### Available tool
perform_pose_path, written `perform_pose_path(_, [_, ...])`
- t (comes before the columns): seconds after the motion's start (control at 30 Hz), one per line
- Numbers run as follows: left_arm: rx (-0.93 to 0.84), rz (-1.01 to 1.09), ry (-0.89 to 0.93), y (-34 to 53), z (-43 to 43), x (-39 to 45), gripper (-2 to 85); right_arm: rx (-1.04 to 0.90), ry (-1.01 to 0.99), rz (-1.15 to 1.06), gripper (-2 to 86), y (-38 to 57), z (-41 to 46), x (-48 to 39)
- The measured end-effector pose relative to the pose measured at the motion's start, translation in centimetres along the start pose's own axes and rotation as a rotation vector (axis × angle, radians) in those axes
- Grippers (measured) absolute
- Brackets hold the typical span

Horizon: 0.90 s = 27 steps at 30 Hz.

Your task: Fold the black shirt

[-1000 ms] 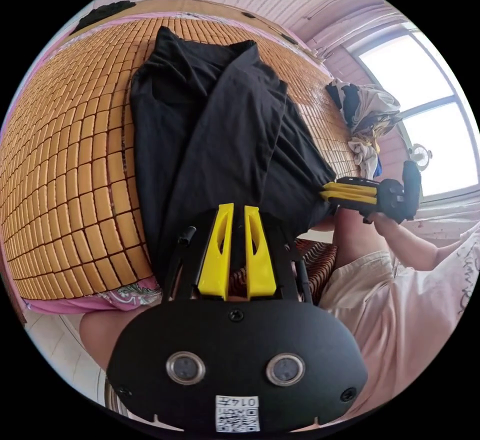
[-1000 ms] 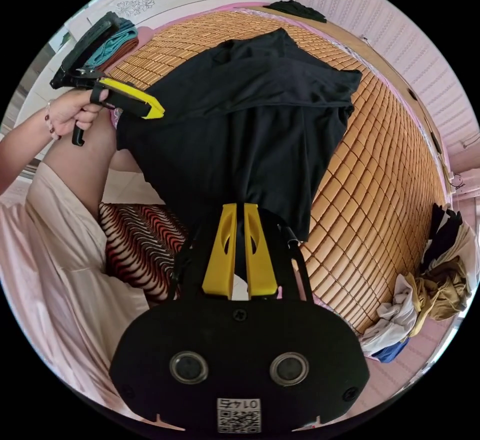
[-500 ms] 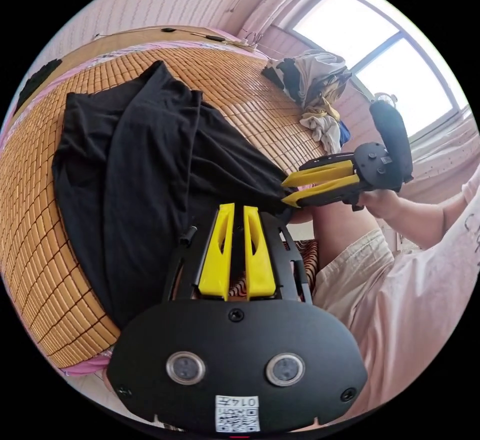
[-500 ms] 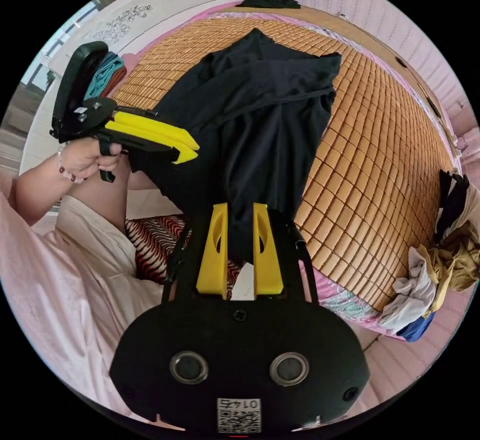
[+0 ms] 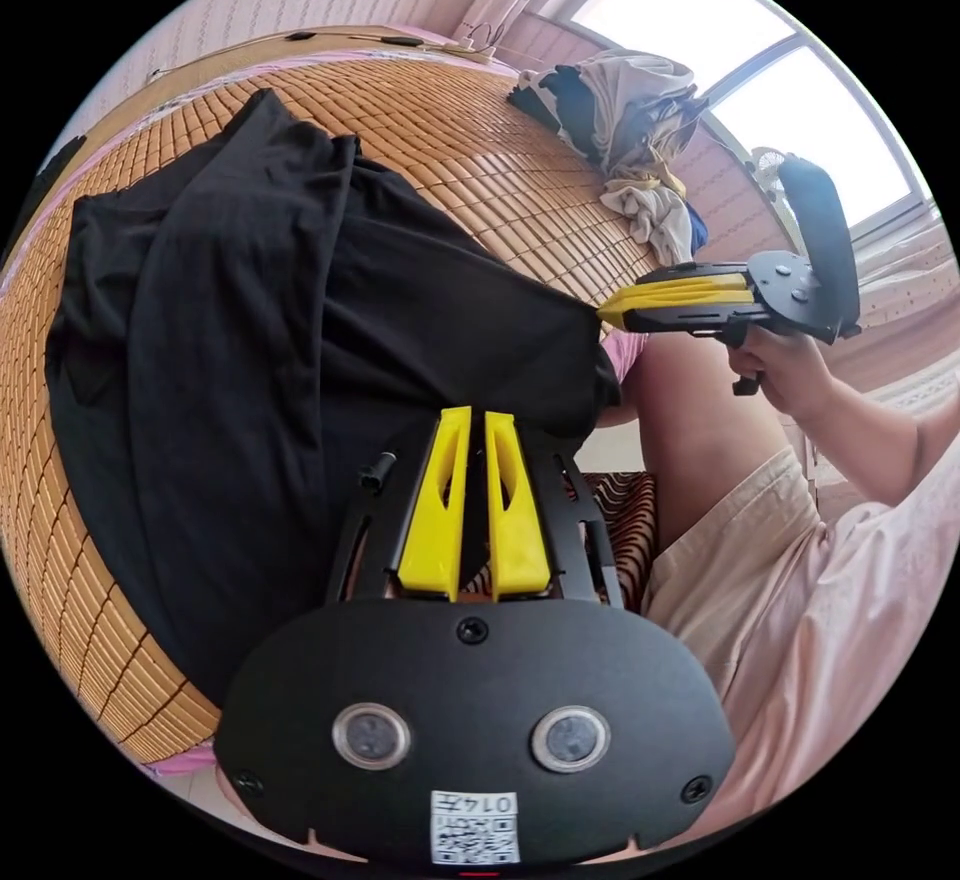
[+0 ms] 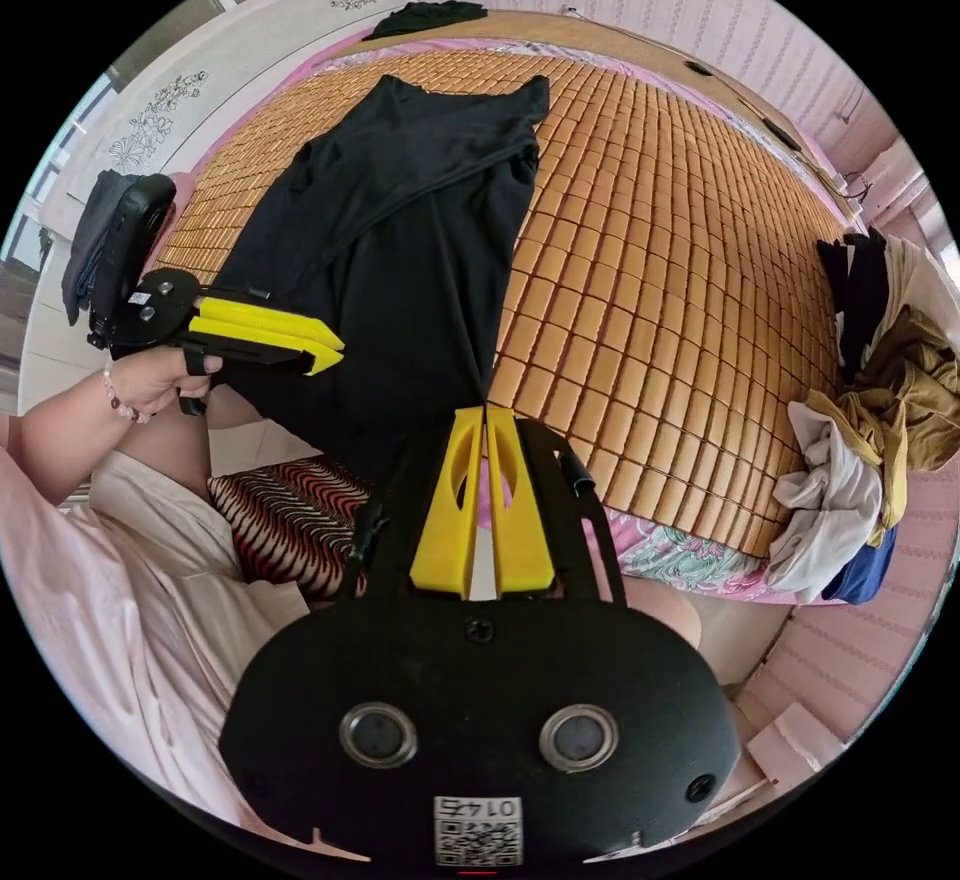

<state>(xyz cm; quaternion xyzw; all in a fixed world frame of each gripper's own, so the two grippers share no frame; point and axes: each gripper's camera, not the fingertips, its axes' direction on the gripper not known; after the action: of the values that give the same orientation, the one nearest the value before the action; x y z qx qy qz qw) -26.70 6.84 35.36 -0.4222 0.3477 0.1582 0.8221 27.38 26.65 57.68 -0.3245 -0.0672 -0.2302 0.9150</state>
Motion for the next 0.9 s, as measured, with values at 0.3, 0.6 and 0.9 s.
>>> perform_pose_path(0.3, [0.014, -0.009, 0.060, -0.1, -3.2, -0.7, 4.0, -0.073, 0.007, -0.044, 2.5, -0.5, 2.4, 3.9])
perform_pose_path(0.6, [0.345, -0.301, -0.197, -3.1, -14.1, -13.4, 4.4, 0.238, -0.143, -0.170, 9.3, -12.7, 1.7, 10.6])
perform_pose_path(0.9, [0.400, -0.422, -0.344, -10.3, -15.7, -22.2, 5.6, 0.321, -0.141, -0.060, 10.0, -28.3, 7.0, 16.7])
